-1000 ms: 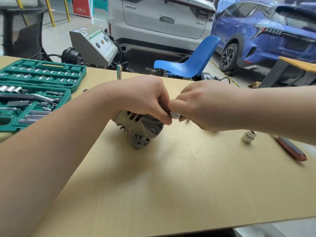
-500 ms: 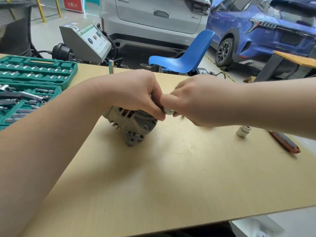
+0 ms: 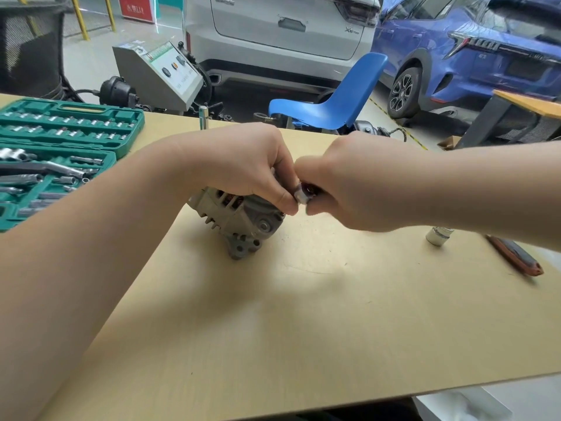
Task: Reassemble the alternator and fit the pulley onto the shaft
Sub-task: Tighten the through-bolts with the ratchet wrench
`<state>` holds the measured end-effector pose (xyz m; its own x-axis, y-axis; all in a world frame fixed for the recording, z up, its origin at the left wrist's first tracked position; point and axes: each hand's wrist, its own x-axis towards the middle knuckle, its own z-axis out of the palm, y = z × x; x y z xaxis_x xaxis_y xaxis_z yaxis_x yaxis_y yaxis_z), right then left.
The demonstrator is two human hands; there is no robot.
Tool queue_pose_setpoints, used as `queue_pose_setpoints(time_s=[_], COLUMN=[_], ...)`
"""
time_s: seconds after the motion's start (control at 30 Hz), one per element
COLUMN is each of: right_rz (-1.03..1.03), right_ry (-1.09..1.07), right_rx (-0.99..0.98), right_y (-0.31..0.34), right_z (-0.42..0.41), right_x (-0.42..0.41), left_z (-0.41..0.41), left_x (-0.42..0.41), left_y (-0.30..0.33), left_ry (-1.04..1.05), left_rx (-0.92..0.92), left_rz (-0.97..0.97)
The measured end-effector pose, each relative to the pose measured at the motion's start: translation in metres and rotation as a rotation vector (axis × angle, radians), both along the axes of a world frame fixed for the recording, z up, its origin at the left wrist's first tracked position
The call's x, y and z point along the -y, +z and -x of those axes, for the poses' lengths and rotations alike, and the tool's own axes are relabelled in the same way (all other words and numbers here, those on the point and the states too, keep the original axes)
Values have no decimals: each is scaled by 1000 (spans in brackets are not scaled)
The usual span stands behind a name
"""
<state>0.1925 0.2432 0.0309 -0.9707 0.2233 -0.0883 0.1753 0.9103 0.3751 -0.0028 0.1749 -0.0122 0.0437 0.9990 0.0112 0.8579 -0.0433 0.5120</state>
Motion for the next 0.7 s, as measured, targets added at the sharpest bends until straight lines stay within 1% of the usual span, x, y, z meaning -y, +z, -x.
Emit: queue_pose_setpoints(time_s=[0.03,0.07,0.1,0.13,0.17,0.2,0.23,0.27,0.3,0.33,0.37,0.4,0.43,0.5,0.53,0.57,0.6,0.63,0.67,0.7], right_rz=[-132,-219,-242,-197,-96,37,213,437,673,844,906,824,622,174,-13,-155,-257,-306,-303,-235], right_ry=[137,224,256,228,150,9,-150,-332,-517,-653,-706,-673,-569,-229,-50,106,205,260,259,211], right_rx=[94,174,192,146,67,-6,-79,-135,-171,-202,-219,-209,-171,-56,16,99,191,246,234,169], right_y=[1,1,2,1,1,0,-1,-1,0,1,2,2,1,-1,0,1,2,3,3,4], right_z=[0,0,0,2,2,4,6,9,12,14,15,15,13,7,4,3,2,1,2,2], right_x=[-3,-8,-10,-11,-11,-8,-5,-1,4,8,11,10,8,4,4,2,-3,-6,-8,-9], left_z=[0,0,0,0,0,-1,-2,-2,-3,-3,-2,-1,0,2,2,2,2,2,2,1], left_x=[0,-1,-2,-2,-2,-2,-1,-1,-1,-1,-1,-1,-2,-2,-2,-2,-2,-2,-2,-1], left_y=[0,0,0,-1,-1,-1,-1,-1,-1,0,0,0,0,-1,-1,0,0,-1,-1,-1], left_ry=[5,9,11,13,15,15,11,5,-1,-4,-7,-11,-12,-7,-6,-9,-13,-13,-10,-7], left_rx=[2,0,-3,-6,-9,-12,-11,-2,13,23,23,15,7,4,7,10,11,11,10,8], left_rz=[14,22,23,16,5,-7,-17,-23,-21,-16,-11,-11,-13,-9,1,11,18,21,20,13])
